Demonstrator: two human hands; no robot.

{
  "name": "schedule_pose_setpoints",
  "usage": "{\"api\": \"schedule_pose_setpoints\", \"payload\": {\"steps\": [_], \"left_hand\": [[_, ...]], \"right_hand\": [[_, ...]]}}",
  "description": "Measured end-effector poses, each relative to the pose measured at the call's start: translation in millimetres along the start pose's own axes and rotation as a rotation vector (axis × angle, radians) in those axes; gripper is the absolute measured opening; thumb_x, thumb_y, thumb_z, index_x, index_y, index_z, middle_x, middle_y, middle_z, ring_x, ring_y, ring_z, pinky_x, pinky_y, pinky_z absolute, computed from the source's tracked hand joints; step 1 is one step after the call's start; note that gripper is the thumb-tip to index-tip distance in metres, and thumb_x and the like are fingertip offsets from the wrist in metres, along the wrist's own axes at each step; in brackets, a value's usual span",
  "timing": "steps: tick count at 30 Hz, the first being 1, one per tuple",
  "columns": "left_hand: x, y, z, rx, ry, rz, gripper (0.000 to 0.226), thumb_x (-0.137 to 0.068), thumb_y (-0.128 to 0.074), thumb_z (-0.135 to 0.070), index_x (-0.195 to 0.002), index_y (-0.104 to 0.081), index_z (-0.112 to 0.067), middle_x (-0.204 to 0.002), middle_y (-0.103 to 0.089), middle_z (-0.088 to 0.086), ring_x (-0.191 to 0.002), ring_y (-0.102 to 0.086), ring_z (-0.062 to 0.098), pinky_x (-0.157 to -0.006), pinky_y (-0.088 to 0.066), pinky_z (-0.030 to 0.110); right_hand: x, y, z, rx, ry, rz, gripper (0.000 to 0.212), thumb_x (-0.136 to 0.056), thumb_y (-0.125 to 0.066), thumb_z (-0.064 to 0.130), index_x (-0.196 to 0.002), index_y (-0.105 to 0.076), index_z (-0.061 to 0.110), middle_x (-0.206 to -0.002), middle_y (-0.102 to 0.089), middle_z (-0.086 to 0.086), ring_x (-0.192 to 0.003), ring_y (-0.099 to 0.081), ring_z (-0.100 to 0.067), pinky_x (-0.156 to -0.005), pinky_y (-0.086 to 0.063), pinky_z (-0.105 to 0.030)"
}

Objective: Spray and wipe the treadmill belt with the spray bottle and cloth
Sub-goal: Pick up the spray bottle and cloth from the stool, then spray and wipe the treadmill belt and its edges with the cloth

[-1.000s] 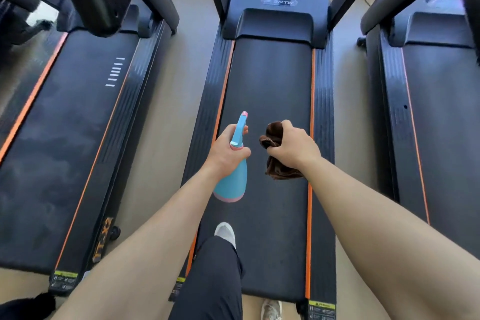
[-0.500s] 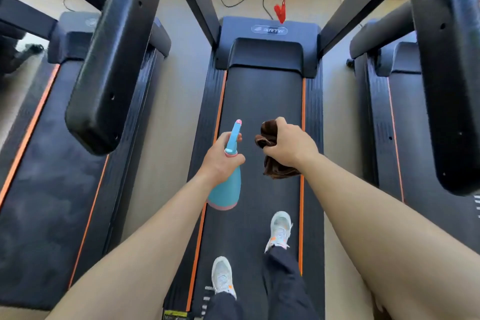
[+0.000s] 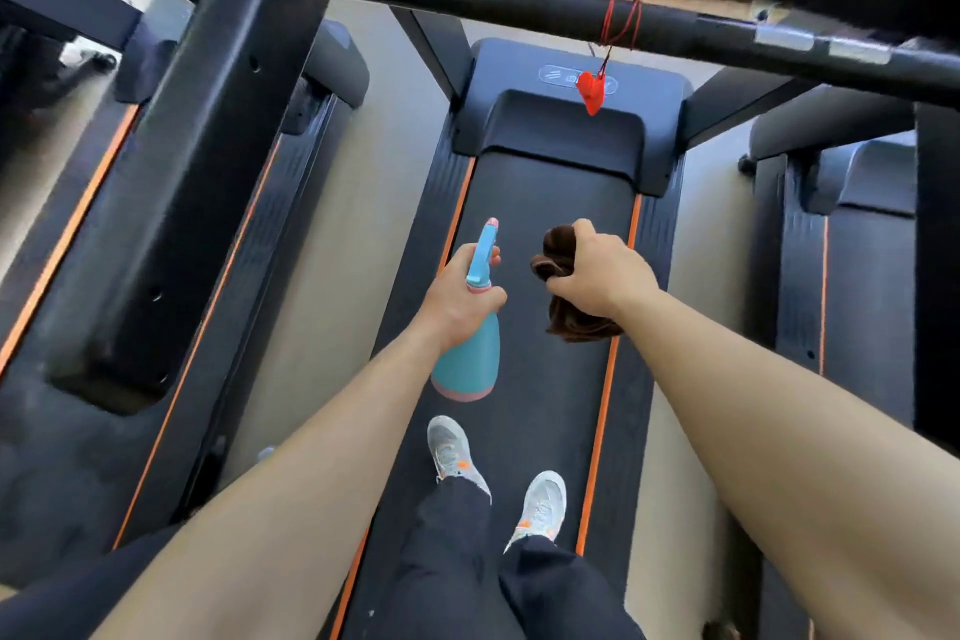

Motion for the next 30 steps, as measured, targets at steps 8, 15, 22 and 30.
{"api": "schedule_pose_setpoints", "payload": {"steps": [8, 15, 22, 30], "left_hand": [[-145, -3, 94, 0.021, 0.042, -0.008, 0.045, -0.073, -0.062, -0.024, -0.117, -0.053, -0.030, -0.115, -0.063, 0.001, -0.087, -0.058, 0.019, -0.087, -0.053, 0.047], [-289, -47, 225, 0.046, 0.108, -0.035, 0.039, -0.087, -0.066, -0.012, -0.120, -0.052, -0.029, -0.123, -0.062, -0.001, -0.090, -0.057, 0.016, -0.085, -0.047, 0.039], [-428, -109, 313, 0.036, 0.144, -0.031, 0.058, -0.070, -0.062, -0.025, -0.128, -0.056, -0.029, -0.123, -0.064, -0.008, -0.097, -0.063, 0.024, -0.097, -0.053, 0.047], [-578, -143, 323, -0.007, 0.092, 0.025, 0.056, -0.081, -0.065, -0.018, -0.135, -0.054, -0.032, -0.121, -0.061, -0.014, -0.092, -0.070, 0.021, -0.096, -0.055, 0.042]], "right_hand": [[-152, -106, 1, 0.022, 0.020, -0.018, 0.055, -0.088, -0.065, 0.051, -0.124, -0.042, 0.017, -0.117, -0.061, -0.011, -0.102, -0.062, -0.037, -0.075, -0.049, -0.040], [-285, -270, -38, 0.021, 0.008, 0.073, 0.053, -0.087, -0.066, 0.046, -0.125, -0.041, 0.019, -0.118, -0.060, -0.008, -0.101, -0.062, -0.034, -0.078, -0.053, -0.043], [-421, -388, -108, 0.034, 0.026, 0.074, 0.056, -0.088, -0.064, 0.041, -0.130, -0.039, 0.016, -0.124, -0.055, -0.010, -0.111, -0.058, -0.038, -0.086, -0.052, -0.046], [-587, -404, -187, 0.004, 0.033, -0.057, 0.055, -0.090, -0.065, 0.036, -0.133, -0.039, 0.013, -0.128, -0.052, -0.014, -0.116, -0.053, -0.041, -0.088, -0.049, -0.049]]}}
Point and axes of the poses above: each hand's wrist, its own x-axis away from the middle knuckle, its own y-axis out of the back of the hand, z = x × y, the point moved 2 cm from there along -x, towards the middle knuckle
